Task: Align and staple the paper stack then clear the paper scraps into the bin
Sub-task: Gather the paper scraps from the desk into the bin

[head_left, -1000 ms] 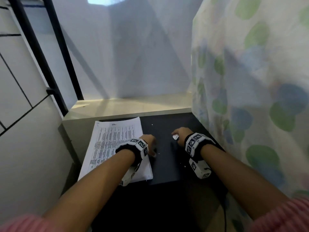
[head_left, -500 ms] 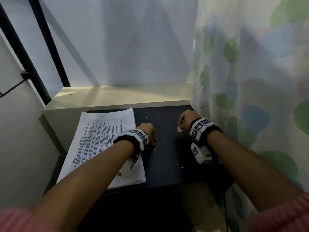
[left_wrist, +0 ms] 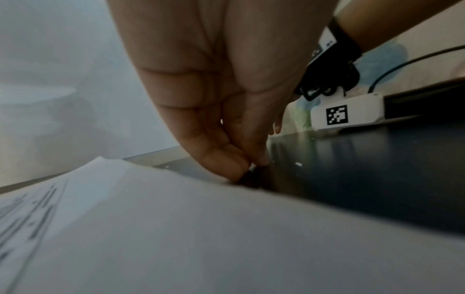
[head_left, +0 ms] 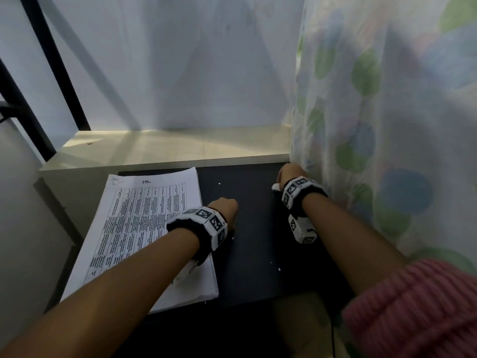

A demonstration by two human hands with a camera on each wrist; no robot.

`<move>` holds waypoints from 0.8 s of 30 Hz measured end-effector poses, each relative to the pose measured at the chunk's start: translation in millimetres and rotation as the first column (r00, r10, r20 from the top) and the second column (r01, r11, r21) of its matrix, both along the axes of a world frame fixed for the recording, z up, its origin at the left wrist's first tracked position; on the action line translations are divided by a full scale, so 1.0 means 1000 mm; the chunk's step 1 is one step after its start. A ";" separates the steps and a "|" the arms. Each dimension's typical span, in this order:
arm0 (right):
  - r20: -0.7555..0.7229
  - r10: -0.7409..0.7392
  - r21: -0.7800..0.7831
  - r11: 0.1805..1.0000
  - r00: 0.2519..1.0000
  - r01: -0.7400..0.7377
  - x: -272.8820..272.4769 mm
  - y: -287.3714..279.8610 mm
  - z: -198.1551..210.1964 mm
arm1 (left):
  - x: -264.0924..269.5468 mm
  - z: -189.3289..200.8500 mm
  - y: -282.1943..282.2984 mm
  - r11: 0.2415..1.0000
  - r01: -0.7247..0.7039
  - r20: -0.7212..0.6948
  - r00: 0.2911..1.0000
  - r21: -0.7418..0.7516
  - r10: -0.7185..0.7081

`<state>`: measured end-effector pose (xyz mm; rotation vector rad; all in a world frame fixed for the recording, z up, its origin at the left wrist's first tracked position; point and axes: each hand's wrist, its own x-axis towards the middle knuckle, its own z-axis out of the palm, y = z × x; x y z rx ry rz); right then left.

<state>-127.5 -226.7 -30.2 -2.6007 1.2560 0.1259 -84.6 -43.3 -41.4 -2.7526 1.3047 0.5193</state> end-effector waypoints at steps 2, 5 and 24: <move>-0.055 0.039 0.037 0.999 0.998 -0.037 0.002 0.002 -0.002 | -0.003 0.001 0.002 1.000 0.018 0.006 1.000 -0.005 -0.018; -0.062 0.089 0.067 0.994 0.994 -0.085 -0.003 0.010 -0.003 | -0.007 0.003 0.007 0.999 0.029 -0.010 1.000 -0.020 -0.030; -0.051 0.477 0.128 0.875 0.878 -0.468 -0.079 0.079 0.013 | -0.018 0.006 0.043 0.991 0.068 -0.061 0.995 -0.112 -0.075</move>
